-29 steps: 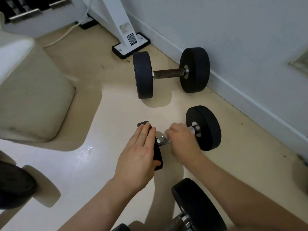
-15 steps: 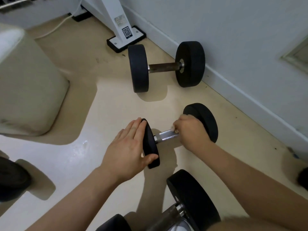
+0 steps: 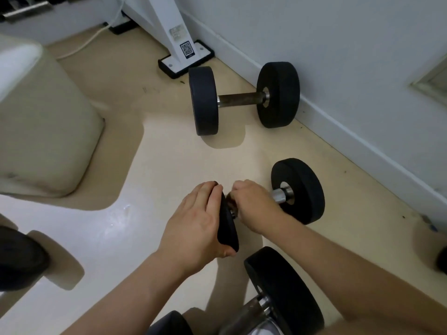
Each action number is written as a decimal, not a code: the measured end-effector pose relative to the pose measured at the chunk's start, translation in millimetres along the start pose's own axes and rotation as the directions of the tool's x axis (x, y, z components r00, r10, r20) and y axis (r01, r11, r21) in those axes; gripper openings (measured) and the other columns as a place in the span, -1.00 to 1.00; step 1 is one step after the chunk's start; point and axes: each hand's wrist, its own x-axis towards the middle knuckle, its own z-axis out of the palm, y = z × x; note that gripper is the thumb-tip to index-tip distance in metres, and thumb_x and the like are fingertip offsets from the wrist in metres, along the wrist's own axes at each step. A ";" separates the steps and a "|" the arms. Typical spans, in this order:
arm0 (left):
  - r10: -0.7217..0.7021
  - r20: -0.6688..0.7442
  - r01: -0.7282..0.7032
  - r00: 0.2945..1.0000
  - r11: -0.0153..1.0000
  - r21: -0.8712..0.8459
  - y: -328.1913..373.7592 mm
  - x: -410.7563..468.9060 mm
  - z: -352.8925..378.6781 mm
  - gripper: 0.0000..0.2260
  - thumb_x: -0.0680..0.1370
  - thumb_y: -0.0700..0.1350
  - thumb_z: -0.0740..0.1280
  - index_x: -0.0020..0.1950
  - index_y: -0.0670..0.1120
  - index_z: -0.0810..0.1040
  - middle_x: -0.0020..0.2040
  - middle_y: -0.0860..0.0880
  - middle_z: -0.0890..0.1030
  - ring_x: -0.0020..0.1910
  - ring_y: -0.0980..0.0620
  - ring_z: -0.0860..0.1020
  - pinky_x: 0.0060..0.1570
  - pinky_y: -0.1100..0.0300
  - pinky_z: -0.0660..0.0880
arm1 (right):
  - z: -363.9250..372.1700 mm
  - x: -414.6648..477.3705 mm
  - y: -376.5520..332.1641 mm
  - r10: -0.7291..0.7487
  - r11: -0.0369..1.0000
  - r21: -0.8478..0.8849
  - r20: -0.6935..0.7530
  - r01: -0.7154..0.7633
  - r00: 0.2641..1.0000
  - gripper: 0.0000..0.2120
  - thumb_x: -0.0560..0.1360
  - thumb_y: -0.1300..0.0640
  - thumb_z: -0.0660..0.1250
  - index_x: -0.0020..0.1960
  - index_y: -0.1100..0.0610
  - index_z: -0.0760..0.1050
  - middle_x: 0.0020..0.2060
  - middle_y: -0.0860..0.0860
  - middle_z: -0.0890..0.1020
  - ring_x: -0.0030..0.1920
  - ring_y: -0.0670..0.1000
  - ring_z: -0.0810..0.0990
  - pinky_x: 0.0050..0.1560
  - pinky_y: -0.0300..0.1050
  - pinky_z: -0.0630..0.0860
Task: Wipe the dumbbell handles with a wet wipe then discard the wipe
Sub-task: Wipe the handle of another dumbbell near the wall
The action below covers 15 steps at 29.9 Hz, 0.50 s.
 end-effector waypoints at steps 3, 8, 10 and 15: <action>0.010 0.032 -0.011 0.999 0.999 0.045 0.7 -3.6 3.7 0.13 0.18 0.35 0.48 0.53 -0.17 0.04 0.52 -0.12 0.15 0.50 -0.11 0.11 0.48 0.06 0.10 | -13.3 -3.0 36.4 0.020 0.975 -0.224 0.073 -0.003 0.997 -0.81 0.48 0.29 0.20 0.01 0.18 0.56 0.00 0.09 0.52 0.05 0.13 0.47 -0.04 -0.08 0.37; 0.003 0.060 -0.008 0.998 0.996 0.090 2.5 -3.7 3.3 0.15 0.15 0.37 0.48 0.52 -0.19 0.08 0.52 -0.16 0.17 0.50 -0.13 0.14 0.46 0.02 0.11 | -7.4 -8.8 14.1 0.021 0.984 -0.180 0.039 -0.014 0.999 -0.79 0.46 0.31 0.23 0.05 0.17 0.54 0.03 0.09 0.52 0.09 0.12 0.45 -0.05 -0.08 0.36; 0.014 0.074 -0.020 0.997 0.997 0.073 2.8 -0.5 1.2 0.14 0.21 0.37 0.45 0.54 -0.15 -0.04 0.55 -0.12 0.05 0.53 -0.09 0.01 0.50 0.06 0.01 | -7.9 -14.0 16.4 0.011 0.985 -0.172 0.058 -0.001 0.998 -0.79 0.46 0.30 0.23 0.05 0.16 0.55 0.01 0.07 0.51 0.09 0.10 0.44 -0.10 -0.10 0.33; -0.007 0.102 0.003 0.995 0.999 0.041 -1.3 8.0 -3.2 0.15 0.21 0.37 0.45 0.54 -0.09 -0.10 0.56 -0.07 -0.01 0.54 -0.03 -0.04 0.50 0.06 0.00 | -11.9 -26.4 38.3 0.117 0.953 -0.261 -0.157 -0.155 0.981 -0.76 0.00 0.38 0.55 -0.46 0.21 0.51 -0.43 0.11 0.53 -0.36 0.15 0.52 -0.48 -0.16 0.39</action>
